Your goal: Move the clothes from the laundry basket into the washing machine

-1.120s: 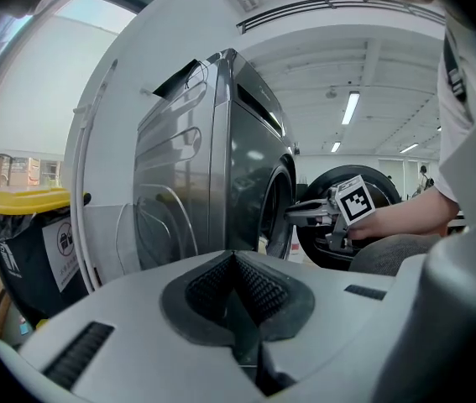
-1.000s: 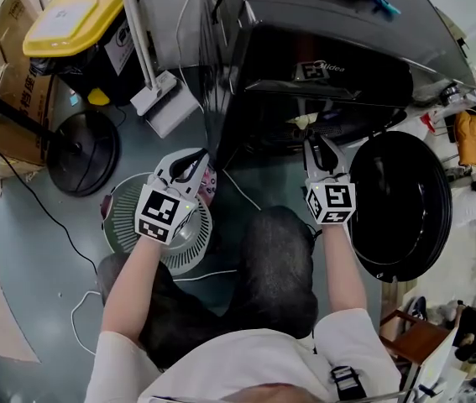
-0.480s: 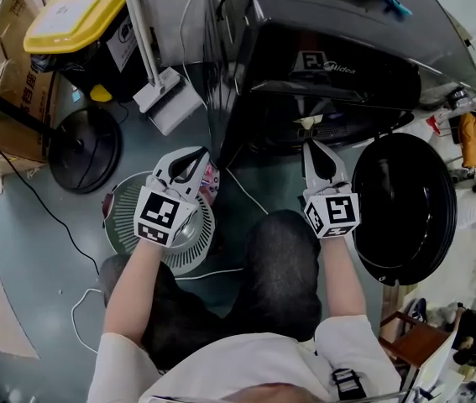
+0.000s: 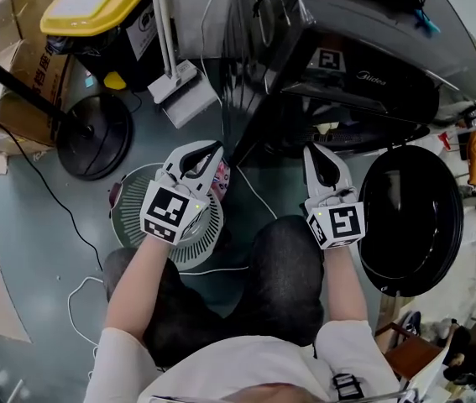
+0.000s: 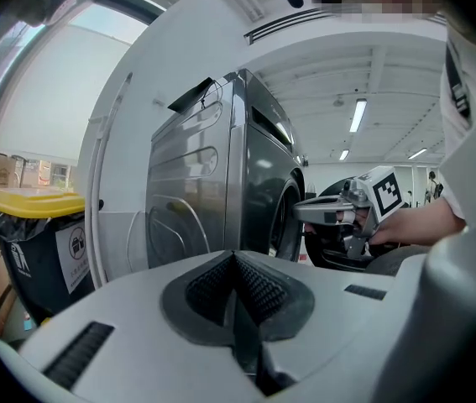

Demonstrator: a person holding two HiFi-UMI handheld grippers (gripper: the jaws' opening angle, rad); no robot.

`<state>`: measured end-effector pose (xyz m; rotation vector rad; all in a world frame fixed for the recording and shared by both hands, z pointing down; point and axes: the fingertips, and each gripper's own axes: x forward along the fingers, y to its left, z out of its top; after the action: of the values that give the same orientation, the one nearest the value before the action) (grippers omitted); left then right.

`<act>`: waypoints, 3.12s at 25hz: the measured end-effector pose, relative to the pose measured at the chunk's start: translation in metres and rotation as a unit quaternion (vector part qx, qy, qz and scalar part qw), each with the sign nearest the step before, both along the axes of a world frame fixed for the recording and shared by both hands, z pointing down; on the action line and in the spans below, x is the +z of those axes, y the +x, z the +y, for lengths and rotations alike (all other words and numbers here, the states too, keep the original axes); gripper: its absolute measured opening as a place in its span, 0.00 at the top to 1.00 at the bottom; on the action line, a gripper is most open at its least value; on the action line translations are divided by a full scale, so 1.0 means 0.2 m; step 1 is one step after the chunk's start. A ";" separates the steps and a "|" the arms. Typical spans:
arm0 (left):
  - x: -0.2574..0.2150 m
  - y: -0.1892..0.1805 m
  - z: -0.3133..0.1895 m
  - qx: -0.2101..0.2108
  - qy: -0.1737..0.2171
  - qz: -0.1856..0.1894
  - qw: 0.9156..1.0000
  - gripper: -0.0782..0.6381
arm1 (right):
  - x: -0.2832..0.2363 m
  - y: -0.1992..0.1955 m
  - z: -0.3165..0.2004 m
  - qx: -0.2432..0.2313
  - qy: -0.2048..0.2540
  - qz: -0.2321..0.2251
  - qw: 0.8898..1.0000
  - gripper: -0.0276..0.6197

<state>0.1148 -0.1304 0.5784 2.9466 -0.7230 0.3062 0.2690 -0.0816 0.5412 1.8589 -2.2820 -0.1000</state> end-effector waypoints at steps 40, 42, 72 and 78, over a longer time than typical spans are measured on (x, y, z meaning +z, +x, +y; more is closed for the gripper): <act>-0.42 -0.58 0.09 -0.122 -0.005 0.017 0.992 0.88 | -0.20 -0.70 -0.13 -0.178 -0.039 -0.035 0.983 0.94; -0.50 -0.57 0.12 -0.110 -0.004 0.020 0.994 0.88 | -0.29 -0.70 -0.11 -0.172 -0.045 -0.041 0.983 0.94; -2.68 -0.62 0.52 -0.116 -0.090 0.042 0.988 0.88 | -2.46 -0.53 0.29 -0.098 -0.087 -0.089 0.987 0.94; -3.02 -0.67 0.57 -0.129 -0.074 0.033 0.988 0.88 | -2.82 -0.50 0.36 -0.085 -0.078 -0.107 0.987 0.94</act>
<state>-0.0183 -0.0167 -0.0255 2.6706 -1.0122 0.2270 0.1690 -0.0094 -0.0237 1.6665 -2.5070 0.2594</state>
